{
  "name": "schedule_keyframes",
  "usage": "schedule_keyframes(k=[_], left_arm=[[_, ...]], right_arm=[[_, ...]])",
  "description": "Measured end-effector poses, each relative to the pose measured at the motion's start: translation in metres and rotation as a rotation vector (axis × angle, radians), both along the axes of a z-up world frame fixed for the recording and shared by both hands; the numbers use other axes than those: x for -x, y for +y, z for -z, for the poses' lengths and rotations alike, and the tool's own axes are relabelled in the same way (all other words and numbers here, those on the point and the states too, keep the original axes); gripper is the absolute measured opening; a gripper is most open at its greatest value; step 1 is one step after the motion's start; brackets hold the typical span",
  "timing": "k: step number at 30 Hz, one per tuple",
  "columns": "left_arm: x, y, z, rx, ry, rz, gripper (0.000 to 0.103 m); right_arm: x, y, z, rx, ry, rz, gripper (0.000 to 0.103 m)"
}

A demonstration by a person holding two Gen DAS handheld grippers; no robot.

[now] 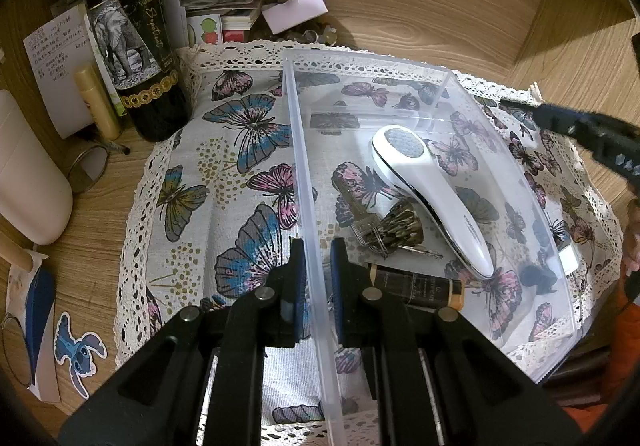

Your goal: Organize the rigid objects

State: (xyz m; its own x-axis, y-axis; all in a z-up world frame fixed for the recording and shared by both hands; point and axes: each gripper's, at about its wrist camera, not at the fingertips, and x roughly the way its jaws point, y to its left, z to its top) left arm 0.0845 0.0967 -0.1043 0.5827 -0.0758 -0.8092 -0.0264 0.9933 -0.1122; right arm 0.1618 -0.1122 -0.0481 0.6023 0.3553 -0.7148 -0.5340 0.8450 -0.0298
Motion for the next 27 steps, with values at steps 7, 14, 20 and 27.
schedule_keyframes(k=[7,14,20,27], left_arm=[[0.000,0.000,0.000,0.000,0.000,0.000,0.011],[0.001,0.000,-0.001,0.000,0.000,0.000,0.011],[0.000,-0.001,-0.001,-0.001,-0.001,0.000,0.011],[0.000,-0.001,-0.001,-0.001,-0.001,0.000,0.011]], right_arm=[[0.022,0.024,-0.021,-0.027,-0.058,-0.080,0.014],[0.031,0.062,-0.005,0.022,-0.016,-0.188,0.014],[0.032,0.086,0.020,0.099,0.045,-0.246,0.014],[0.028,0.089,0.035,0.142,0.141,-0.257,0.015]])
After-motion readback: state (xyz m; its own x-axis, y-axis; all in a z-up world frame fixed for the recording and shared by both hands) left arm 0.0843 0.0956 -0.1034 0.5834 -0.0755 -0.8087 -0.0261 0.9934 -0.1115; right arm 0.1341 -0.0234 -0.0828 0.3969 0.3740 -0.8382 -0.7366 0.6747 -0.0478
